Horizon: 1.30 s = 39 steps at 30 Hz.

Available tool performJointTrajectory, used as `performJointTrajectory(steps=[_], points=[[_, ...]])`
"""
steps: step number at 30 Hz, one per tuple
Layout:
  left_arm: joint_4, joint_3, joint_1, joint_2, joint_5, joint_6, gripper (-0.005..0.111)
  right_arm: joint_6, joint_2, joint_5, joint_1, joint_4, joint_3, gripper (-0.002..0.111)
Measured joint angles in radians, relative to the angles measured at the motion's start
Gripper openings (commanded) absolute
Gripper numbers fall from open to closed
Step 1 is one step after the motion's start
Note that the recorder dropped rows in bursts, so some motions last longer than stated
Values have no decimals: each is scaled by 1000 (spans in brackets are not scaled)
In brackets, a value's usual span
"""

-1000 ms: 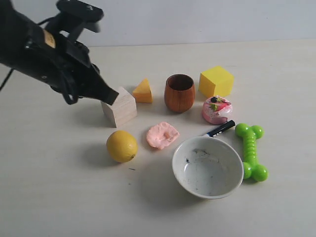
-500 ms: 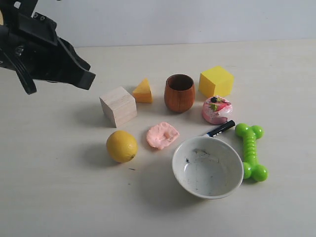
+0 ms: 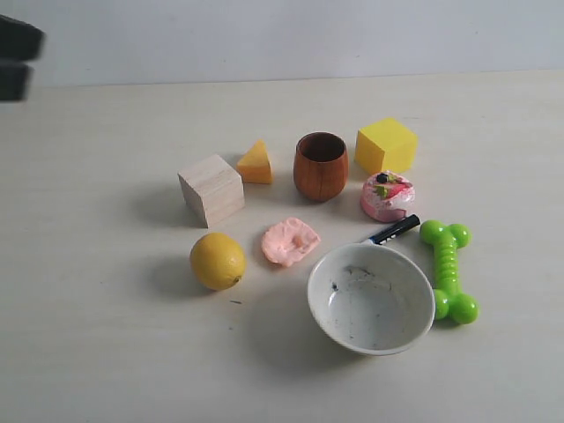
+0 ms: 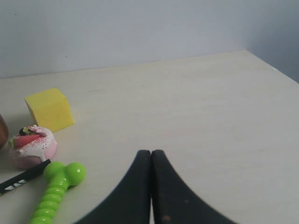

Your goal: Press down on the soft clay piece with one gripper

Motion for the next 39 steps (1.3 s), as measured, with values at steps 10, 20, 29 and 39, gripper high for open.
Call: performJointTrajectory(steps=[10, 20, 29, 39], points=[[-93, 296, 411, -546, -53, 0, 0, 0, 0, 0, 0, 0, 0, 0], [-141, 625, 563, -839, -71, 0, 0, 0, 0, 0, 0, 0, 0, 0], [-206, 840, 566, -947, -181, -11, 0, 0, 0, 0, 0, 0, 0, 0], [-176, 847, 564, -965, -141, -14, 0, 0, 0, 0, 0, 0, 0, 0]])
